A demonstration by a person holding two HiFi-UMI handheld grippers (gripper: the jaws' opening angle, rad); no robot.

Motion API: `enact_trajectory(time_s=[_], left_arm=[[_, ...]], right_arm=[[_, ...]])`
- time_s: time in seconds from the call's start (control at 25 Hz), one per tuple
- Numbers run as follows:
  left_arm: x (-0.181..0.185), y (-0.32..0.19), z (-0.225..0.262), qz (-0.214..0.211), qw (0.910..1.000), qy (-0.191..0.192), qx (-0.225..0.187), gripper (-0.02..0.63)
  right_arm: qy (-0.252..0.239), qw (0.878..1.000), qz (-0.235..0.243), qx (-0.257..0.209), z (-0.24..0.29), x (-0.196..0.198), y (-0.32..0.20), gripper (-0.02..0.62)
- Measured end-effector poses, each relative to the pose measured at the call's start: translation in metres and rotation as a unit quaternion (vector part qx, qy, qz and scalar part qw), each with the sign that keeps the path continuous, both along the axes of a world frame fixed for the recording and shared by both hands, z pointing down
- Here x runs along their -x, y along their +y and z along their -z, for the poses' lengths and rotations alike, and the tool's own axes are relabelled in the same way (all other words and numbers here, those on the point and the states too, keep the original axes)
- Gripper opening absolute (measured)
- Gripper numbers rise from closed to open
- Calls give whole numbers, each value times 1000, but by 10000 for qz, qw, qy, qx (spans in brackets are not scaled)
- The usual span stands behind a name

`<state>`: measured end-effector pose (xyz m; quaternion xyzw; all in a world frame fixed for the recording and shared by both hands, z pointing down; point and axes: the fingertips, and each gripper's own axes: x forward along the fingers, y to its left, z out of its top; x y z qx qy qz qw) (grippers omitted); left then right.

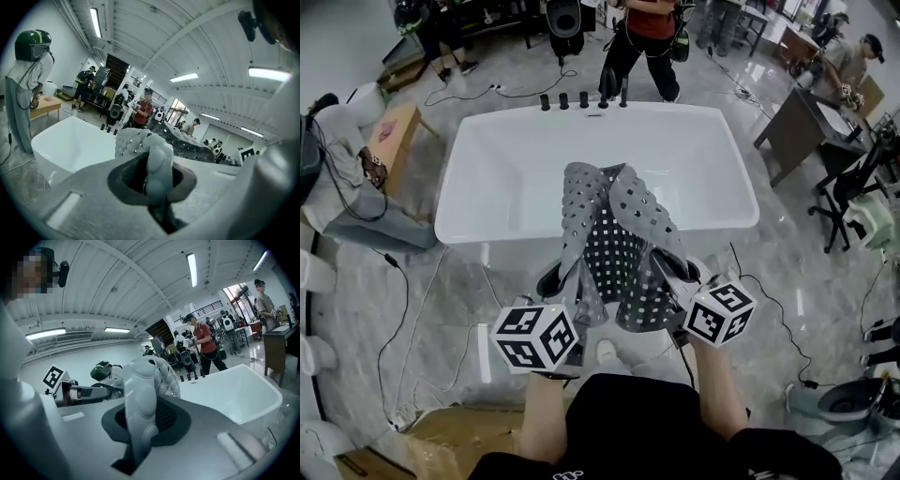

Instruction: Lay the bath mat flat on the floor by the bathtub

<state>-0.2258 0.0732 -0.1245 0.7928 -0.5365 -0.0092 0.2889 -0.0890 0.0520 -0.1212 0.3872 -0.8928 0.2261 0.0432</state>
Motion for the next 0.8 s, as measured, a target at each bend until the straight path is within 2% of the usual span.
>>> enact_trajectory(time_s=[0.28, 0.6, 0.8], left_arm=[[-8, -2, -5, -103, 9998, 165, 84, 25], [-16, 11, -23, 15, 9993, 314, 218, 25], [-16, 25, -47, 152, 9988, 260, 397, 25]], right_arm=[[152, 9998, -44, 86, -3, -6, -1, 32], [212, 9994, 0, 270, -23, -17, 8, 31], [188, 9987, 59, 469, -49, -23, 22, 31]])
